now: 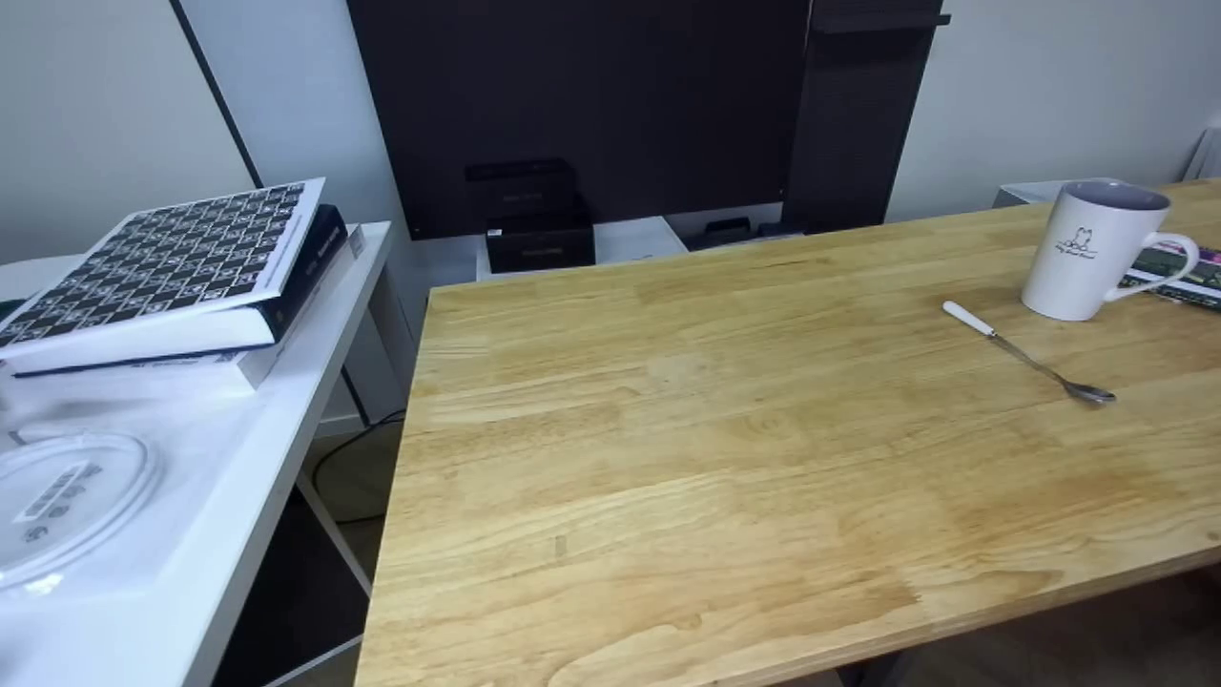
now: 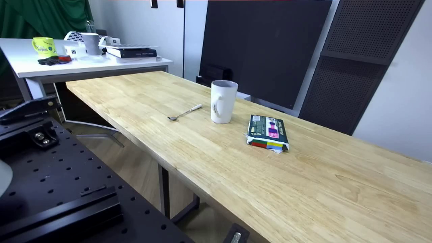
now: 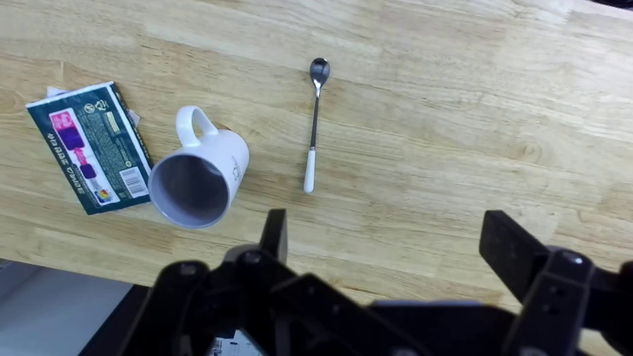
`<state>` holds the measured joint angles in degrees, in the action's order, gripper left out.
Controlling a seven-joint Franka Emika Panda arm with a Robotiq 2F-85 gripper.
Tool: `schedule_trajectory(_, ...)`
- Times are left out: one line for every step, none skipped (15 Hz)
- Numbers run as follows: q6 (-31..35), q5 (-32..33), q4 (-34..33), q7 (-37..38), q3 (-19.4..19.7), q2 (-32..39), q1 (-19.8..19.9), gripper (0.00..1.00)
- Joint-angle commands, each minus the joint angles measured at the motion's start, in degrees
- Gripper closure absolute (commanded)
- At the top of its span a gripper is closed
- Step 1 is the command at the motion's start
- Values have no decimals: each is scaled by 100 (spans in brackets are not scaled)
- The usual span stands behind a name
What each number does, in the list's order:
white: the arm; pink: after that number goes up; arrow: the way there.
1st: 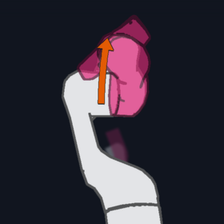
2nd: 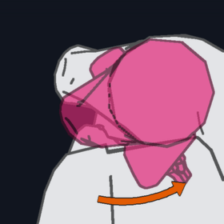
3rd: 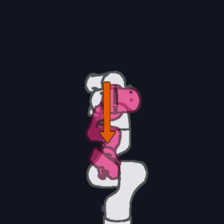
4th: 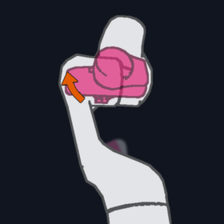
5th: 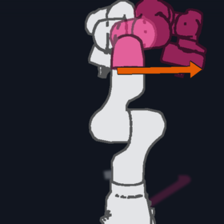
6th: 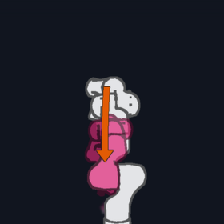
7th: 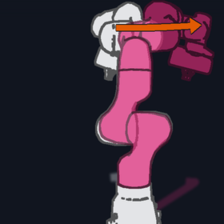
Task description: Put the spoon in the mug
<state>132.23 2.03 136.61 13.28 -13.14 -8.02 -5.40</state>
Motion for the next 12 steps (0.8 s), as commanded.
schedule_trajectory(-26, 258, -822, -22, 199, 953, -16, 0)
schedule_trajectory(16, 316, -992, -15, 257, 1188, -29, 0)
schedule_trajectory(42, 394, -1150, 31, 308, 1392, -49, 0)
schedule_trajectory(65, 380, -1301, -10, 358, 1597, -73, 0)
schedule_trajectory(77, 332, -1457, -41, 398, 1811, -97, 0)
schedule_trajectory(84, 251, -1596, -107, 425, 1996, -117, 0)
schedule_trajectory(122, 239, -1724, -121, 451, 2178, -148, 0)
schedule_trajectory(162, 238, -1840, -122, 475, 2347, -174, 0)
schedule_trajectory(234, 232, -1952, -135, 494, 2526, -203, 0)
schedule_trajectory(333, 236, -2039, -164, 515, 2681, -232, 0)
schedule_trajectory(436, 263, -2118, -169, 540, 2829, -266, 0)
schedule_trajectory(497, 298, -2204, -177, 571, 2977, -303, 0)
